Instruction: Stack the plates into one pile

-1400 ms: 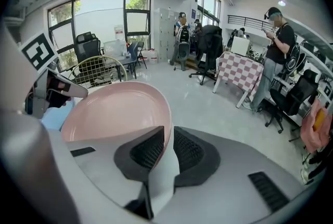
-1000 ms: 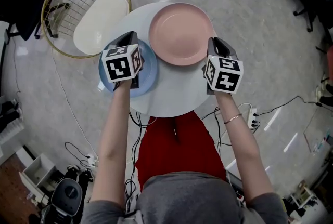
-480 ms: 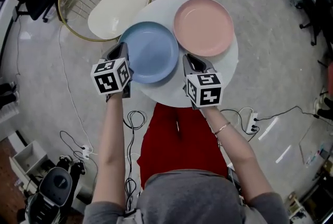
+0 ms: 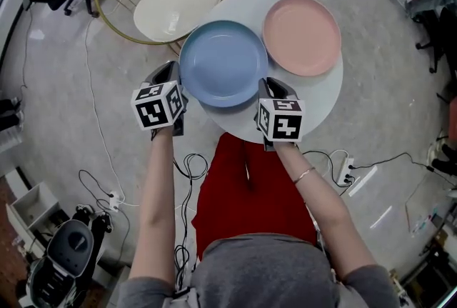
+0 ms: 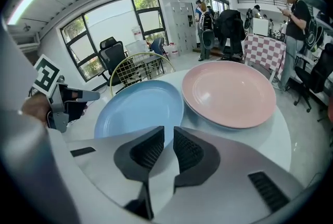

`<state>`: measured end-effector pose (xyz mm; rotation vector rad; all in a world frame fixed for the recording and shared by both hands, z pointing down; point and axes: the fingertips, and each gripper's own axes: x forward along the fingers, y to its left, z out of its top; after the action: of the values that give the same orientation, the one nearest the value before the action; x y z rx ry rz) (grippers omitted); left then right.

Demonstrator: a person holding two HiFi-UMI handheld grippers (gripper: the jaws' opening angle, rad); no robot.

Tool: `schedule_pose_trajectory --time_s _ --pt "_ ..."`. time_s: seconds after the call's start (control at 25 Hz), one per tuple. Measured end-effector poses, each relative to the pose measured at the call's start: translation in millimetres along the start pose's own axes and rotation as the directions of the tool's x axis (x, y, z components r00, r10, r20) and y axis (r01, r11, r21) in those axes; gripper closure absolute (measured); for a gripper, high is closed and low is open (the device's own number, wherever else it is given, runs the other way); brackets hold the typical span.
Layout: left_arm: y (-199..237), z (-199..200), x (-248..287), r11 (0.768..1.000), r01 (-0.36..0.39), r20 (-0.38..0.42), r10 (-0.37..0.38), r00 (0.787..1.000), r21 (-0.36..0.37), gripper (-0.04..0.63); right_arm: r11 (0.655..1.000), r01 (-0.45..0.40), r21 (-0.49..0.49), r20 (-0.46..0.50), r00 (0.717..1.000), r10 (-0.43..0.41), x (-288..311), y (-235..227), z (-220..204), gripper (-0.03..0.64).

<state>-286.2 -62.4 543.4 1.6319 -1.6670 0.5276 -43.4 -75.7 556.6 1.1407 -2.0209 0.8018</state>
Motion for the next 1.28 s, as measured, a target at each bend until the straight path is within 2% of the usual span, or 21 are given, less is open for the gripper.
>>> schedule_pose_trajectory --time_s 0.2,0.36,0.48,0.68,0.88,1.04,1.28 --pt "5 -6 7 1.0 0.02 -0.027 -0.02 0.999 0.005 0.555 0.999 0.03 0.027 -0.015 0.999 -0.029 2 -3 -4 0.557" --pt "9 -8 17 0.999 0.041 -0.054 -0.041 0.998 0.005 0.517 0.998 0.02 0.064 -0.055 0.998 -0.017 11 1 -10 0.475" --pt "12 -10 29 0.998 0.061 -0.083 -0.062 0.995 -0.007 0.502 0.996 0.008 0.088 -0.078 0.997 -0.001 19 5 -12 0.459" --pt "9 -14 45 0.996 0.09 -0.125 -0.092 0.988 -0.02 0.495 0.996 0.014 0.089 -0.109 0.994 -0.004 30 3 -15 0.459" --pt "1 -18 55 0.996 0.088 -0.16 -0.09 0.983 -0.014 0.509 0.997 0.018 0.077 -0.139 0.99 -0.007 33 -5 -18 0.46" --pt "6 -17 58 0.997 0.07 -0.162 -0.074 0.984 -0.033 0.561 0.999 0.008 0.035 -0.151 0.989 -0.003 36 -1 -18 0.491" --pt "6 -17 57 0.996 0.071 -0.159 -0.079 0.984 -0.054 0.568 1.0 0.014 0.02 -0.155 0.988 -0.011 38 0 -19 0.502"
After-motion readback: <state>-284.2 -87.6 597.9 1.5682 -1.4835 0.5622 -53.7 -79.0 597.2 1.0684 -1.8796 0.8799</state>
